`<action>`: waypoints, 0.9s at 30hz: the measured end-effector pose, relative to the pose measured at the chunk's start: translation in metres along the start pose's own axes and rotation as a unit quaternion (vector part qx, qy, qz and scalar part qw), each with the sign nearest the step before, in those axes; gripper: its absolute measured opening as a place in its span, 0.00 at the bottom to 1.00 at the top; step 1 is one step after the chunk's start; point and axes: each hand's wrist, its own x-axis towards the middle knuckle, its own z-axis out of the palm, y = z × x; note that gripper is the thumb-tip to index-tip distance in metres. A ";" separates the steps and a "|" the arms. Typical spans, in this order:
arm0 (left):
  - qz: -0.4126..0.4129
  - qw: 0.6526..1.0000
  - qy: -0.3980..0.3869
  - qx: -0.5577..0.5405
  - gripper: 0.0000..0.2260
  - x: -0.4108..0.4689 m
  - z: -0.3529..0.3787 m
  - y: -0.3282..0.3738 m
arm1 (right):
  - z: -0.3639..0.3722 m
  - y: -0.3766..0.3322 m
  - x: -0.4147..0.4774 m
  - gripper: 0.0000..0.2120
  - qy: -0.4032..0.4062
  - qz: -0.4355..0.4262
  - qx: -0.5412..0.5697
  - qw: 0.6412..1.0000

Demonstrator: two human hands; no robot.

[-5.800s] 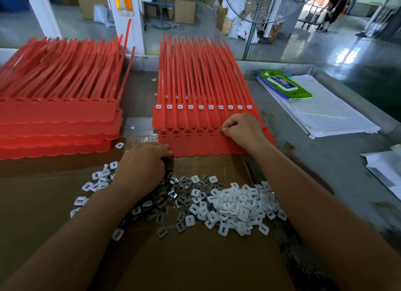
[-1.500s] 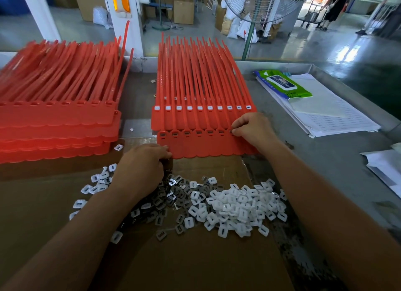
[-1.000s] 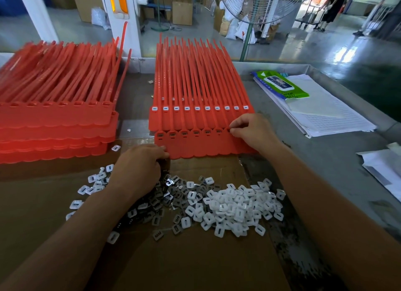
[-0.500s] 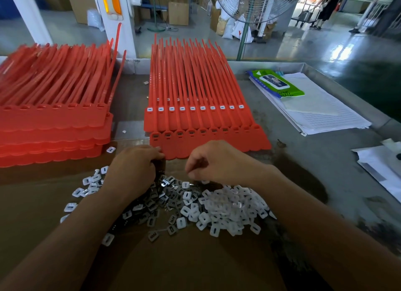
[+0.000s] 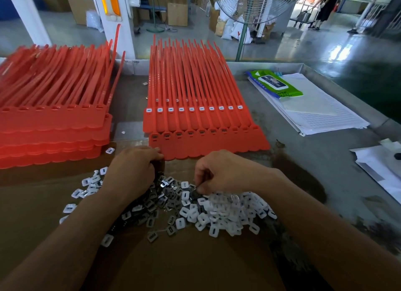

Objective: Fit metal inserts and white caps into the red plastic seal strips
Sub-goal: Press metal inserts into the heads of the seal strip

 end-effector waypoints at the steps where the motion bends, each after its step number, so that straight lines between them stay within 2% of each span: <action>1: 0.000 1.000 0.000 0.000 0.18 0.000 0.000 0.000 | 0.000 0.001 0.000 0.03 -0.003 0.000 0.002 1.000; 4: 0.001 1.000 -0.003 0.002 0.19 0.000 0.000 0.000 | -0.001 0.004 -0.002 0.02 0.001 -0.007 0.016 1.000; 10: 0.000 1.000 -0.006 0.008 0.19 0.000 0.000 0.000 | -0.002 0.008 -0.005 0.06 0.035 -0.006 0.076 0.996; 23: -0.001 1.000 -0.010 0.010 0.19 0.001 0.001 -0.002 | -0.001 0.013 -0.009 0.06 0.058 -0.042 0.089 0.993; 27: -0.002 1.000 -0.010 0.011 0.19 0.001 0.001 -0.002 | -0.003 0.014 -0.009 0.10 0.095 -0.051 0.094 0.990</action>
